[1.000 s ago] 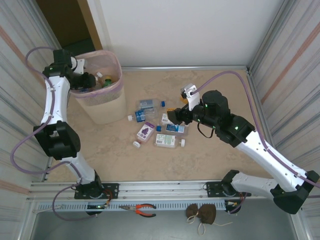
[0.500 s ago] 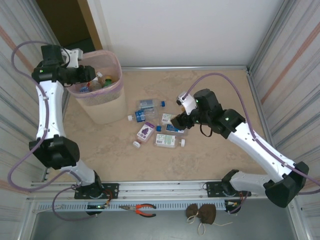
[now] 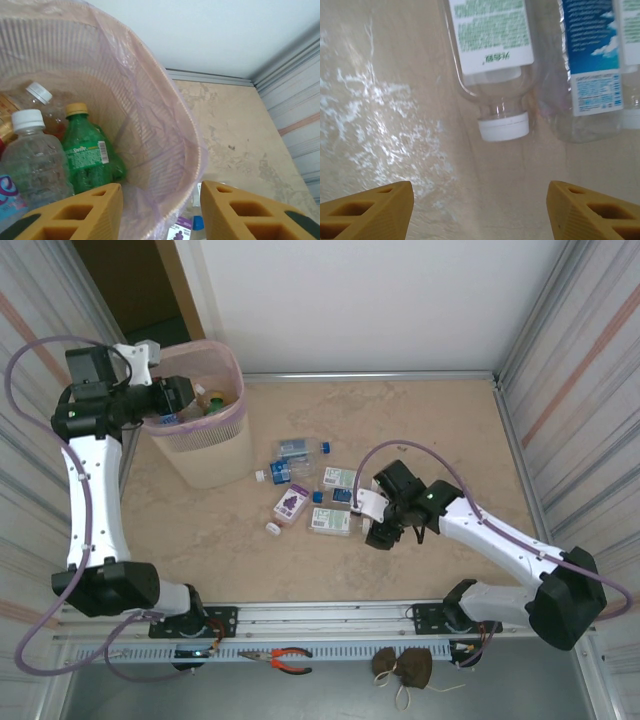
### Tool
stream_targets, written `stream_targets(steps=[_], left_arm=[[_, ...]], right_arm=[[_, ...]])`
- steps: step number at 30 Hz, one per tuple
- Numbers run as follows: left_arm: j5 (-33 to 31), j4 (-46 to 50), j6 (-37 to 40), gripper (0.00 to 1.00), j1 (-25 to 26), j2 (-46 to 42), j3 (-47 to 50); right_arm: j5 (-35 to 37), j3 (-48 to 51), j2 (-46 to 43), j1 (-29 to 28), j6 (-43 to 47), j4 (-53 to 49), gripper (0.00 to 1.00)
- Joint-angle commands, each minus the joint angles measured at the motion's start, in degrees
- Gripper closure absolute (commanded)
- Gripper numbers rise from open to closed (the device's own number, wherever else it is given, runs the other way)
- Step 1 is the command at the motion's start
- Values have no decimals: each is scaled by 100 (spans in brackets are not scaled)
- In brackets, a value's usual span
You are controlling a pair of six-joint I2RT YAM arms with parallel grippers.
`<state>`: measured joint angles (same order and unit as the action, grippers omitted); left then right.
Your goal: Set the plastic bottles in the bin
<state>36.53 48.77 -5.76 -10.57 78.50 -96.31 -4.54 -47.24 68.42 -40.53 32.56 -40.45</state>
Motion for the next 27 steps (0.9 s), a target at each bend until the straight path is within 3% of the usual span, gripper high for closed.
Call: stream_targets(steps=[1,17,27], left_arm=[[299,-336,-224,55,-40,-265,206],[507,-823,-440,55,-40,-507,684],[561,-905,-496,55,-42,-502,704]], right_arm=[[135,202,123,-8,544,410,29],[-123,422,1197,-14,618,1719,22],[-276,335,1885,-55,594,1869,27]])
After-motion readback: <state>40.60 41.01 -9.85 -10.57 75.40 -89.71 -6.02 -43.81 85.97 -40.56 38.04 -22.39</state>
